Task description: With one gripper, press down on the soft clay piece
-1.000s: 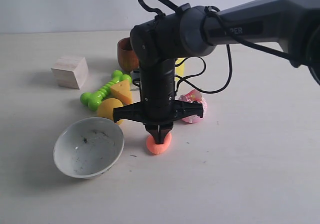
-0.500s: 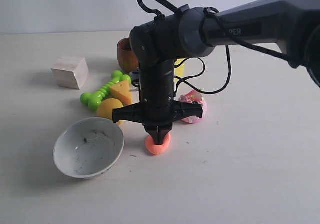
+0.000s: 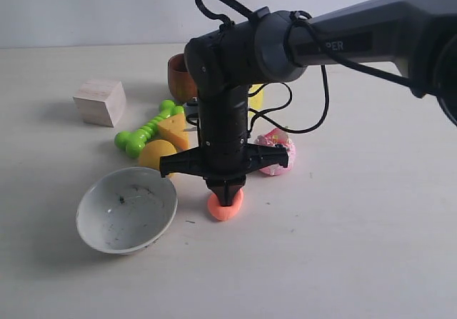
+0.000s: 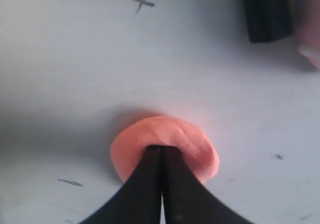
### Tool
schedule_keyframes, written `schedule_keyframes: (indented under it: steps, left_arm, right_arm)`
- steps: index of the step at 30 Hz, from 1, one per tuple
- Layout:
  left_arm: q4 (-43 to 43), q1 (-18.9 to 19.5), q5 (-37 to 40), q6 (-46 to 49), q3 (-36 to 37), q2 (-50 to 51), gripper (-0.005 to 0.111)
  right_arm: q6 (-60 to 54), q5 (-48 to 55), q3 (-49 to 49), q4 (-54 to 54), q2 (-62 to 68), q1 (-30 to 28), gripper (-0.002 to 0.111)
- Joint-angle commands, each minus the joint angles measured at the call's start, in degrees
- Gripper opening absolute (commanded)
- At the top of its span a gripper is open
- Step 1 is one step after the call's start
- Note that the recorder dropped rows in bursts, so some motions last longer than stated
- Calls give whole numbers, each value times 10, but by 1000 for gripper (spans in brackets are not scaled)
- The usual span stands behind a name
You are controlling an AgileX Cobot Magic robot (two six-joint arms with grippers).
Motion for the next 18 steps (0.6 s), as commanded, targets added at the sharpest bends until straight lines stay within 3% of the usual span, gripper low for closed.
schedule_keyframes:
  steps: [1, 18]
  left_arm:
    - [-1, -3, -6, 2, 1, -4, 0]
    - [-1, -3, -6, 2, 1, -4, 0]
  right_arm:
    - [15, -30, 6, 30, 24, 10, 0]
    - [34, -48, 5, -17, -2, 10, 0]
